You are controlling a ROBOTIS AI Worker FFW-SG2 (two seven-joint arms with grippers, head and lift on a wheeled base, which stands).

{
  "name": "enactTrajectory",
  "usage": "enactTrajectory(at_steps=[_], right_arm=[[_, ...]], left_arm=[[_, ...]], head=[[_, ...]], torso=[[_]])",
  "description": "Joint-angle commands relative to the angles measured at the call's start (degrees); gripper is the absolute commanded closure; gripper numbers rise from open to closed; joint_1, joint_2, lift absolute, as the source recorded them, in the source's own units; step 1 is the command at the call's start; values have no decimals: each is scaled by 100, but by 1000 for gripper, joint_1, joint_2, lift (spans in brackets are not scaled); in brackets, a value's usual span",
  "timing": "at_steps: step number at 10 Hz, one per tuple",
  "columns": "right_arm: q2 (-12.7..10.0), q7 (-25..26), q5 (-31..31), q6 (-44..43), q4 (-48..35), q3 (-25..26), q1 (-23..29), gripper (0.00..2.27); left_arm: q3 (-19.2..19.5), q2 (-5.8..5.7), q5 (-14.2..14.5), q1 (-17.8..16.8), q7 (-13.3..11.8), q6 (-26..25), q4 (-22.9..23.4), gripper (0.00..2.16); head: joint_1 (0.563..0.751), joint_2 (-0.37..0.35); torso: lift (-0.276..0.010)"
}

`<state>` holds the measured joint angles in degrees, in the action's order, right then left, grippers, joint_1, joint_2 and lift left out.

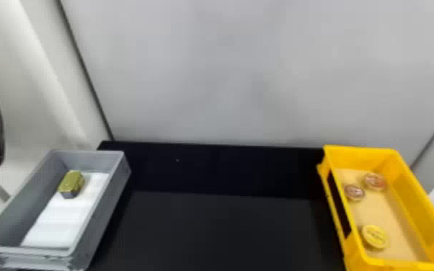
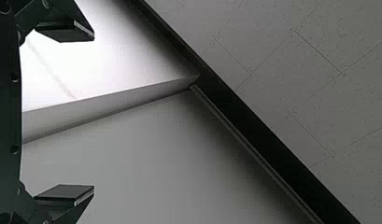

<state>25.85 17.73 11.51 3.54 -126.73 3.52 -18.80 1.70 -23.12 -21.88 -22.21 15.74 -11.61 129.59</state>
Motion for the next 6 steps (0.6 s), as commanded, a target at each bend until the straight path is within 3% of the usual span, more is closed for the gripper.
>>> enactTrajectory(at_steps=[1, 6], right_arm=[[25, -24, 1, 6, -44, 17, -1, 134], [69, -33, 1, 33, -106, 97, 52, 134]], left_arm=[[23, -1, 0, 24, 0, -35, 4, 127], [128, -62, -97, -29, -26, -211, 180, 127]], head=[[663, 54], [663, 54]], torso=[[-10], [-10]])
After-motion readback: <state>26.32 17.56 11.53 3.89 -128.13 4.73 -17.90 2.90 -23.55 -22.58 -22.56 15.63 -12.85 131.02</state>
